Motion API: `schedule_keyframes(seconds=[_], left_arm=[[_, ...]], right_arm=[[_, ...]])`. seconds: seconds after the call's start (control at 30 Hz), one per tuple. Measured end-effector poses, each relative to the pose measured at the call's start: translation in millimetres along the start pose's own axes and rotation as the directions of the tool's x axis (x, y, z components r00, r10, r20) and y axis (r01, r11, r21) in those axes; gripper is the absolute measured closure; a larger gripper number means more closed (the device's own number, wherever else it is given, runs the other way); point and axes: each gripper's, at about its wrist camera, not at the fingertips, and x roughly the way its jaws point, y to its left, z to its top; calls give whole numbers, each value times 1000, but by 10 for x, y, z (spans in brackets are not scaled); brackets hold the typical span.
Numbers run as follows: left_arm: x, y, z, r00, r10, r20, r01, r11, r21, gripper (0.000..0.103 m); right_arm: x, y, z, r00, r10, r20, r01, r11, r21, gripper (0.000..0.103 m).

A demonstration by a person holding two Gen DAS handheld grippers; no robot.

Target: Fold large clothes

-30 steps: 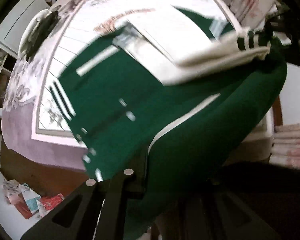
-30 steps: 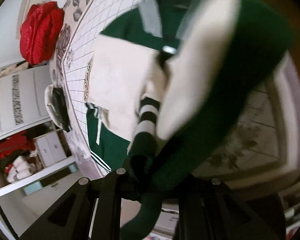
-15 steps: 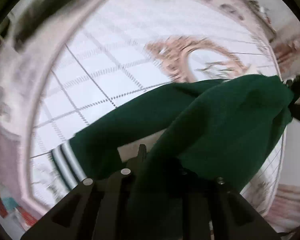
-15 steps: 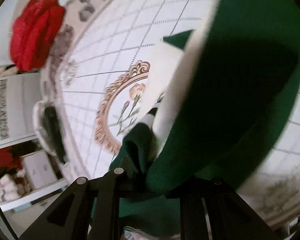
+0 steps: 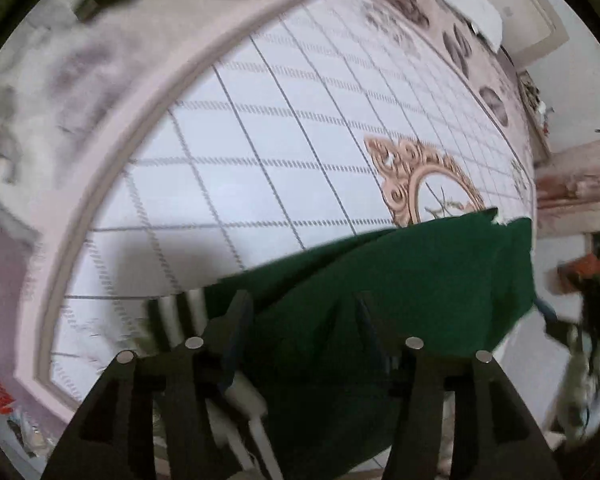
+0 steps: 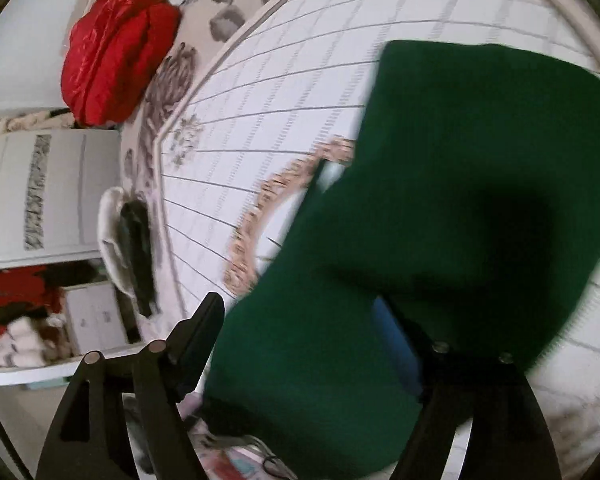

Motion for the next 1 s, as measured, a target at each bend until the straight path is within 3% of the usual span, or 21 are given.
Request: schedule_keyframes(seconds=[0.17,0.3,0.33,0.4,0.5,0.57,0.6,0.63,0.7,0.8,0.9,1.0], left_arm=[[-183,-402,-160,992,80,97,-84,996,34,47],[89,-774,-261,988,118,101,-127,988,92,44],[199,-873,-275,987,131,87,-140,984,106,34],[422,-1053,-324,982,168,85,-178,977,120,23],[837,-1242,-344,982,180,53,-185,975,124,17],[1146,-1288,-324,972,234,34,-236,962,136,16],[1269,-1285,-317,965,262,28,-263,955,139,13],[1364,-1267,-306,961,275,23,-276,952,133,2],[1469,-1156,-260,965,262,30,-263,961,84,0],[1456,-1042,-191,978,204,36,-206,978,46,0],[1457,-1007,-141,980,196,40,-197,980,25,0],[1431,-950,-119,979,186,82,-185,982,-24,0]], right_arm=[[-270,-529,-339,996,-91,-10,91,996,19,24],[-311,-818,-309,990,-141,20,140,989,39,24],[-334,-869,-252,990,-141,27,140,989,42,24],[-374,-891,-101,989,-142,47,141,990,28,24],[-235,-743,195,985,-156,77,159,987,-34,24],[0,-591,451,979,-187,85,195,975,-101,24],[139,-516,567,975,-205,86,215,968,-129,28],[298,-441,689,968,-235,91,247,955,-162,42],[662,-316,897,940,-325,104,340,911,-233,50],[1114,-326,1075,905,-423,47,417,860,-295,50],[1165,-332,1172,903,-430,16,412,855,-315,49],[962,-420,1250,933,-355,-59,326,903,-279,48]])
